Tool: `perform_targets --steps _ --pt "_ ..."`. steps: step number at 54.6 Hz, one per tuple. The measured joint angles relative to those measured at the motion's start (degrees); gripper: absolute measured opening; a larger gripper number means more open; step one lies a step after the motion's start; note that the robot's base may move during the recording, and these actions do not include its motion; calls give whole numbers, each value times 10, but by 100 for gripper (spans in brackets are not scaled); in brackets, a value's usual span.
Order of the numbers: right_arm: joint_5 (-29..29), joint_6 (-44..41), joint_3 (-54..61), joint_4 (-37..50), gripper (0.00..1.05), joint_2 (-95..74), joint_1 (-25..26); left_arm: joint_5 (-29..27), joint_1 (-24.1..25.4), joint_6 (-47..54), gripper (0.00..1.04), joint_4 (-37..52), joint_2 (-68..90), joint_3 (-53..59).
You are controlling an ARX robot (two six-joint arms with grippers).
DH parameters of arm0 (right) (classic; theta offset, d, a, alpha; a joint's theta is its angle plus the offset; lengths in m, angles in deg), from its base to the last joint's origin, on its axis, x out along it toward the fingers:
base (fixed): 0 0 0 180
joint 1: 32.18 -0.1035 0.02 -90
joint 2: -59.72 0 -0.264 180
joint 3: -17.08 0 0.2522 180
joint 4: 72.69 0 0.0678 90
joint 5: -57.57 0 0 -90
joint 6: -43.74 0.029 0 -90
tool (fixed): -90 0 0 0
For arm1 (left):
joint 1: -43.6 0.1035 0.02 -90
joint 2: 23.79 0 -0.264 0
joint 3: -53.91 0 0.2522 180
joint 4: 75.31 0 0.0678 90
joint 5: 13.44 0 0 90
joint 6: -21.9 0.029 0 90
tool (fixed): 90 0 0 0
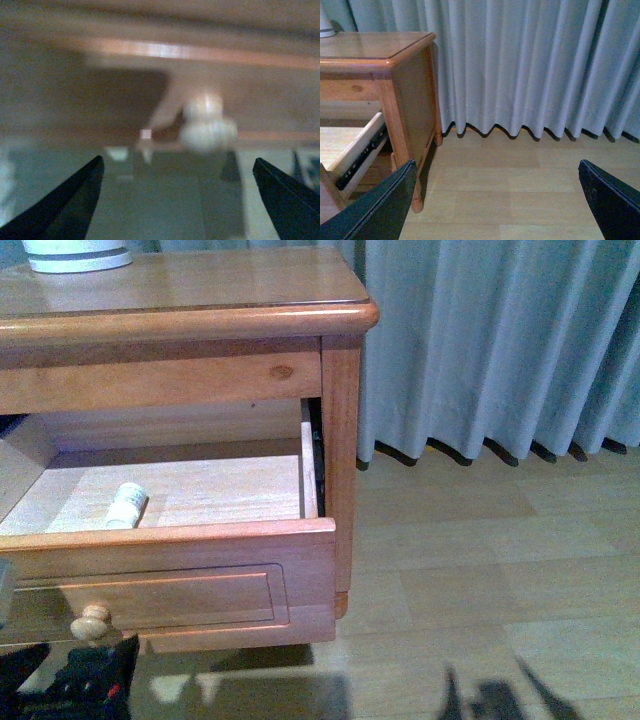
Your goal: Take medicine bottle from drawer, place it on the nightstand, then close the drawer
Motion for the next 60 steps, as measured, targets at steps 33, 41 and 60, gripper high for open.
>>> perform_targets --steps 33,41,60 --pt "0 0 0 0 98 0 0 170 116 18 98 -750 -760 -39" --pt "0 0 0 0 98 0 0 200 129 11 98 -823 -848 -85" --pt "0 0 0 0 98 0 0 2 102 102 37 -702 -1011 6"
